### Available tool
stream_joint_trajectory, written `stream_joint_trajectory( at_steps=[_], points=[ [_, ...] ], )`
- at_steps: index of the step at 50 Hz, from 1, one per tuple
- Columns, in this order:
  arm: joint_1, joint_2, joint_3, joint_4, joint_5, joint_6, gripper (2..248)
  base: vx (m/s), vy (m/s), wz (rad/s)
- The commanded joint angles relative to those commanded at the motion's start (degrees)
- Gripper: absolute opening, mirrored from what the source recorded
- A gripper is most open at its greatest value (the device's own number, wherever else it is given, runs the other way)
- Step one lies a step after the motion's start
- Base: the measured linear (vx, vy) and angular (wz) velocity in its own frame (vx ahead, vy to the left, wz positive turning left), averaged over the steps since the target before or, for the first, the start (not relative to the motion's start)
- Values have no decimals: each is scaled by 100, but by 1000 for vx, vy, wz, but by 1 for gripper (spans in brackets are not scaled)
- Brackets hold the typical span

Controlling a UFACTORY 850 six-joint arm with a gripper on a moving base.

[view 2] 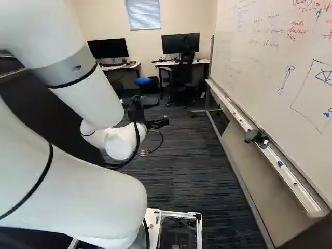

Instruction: Open the door and move inside

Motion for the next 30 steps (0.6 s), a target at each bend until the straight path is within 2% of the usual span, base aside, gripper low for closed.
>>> stream_joint_trajectory(
  at_steps=[30],
  points=[
    [0,0,0,0,0,0,247,236,3,-12]
  ],
)
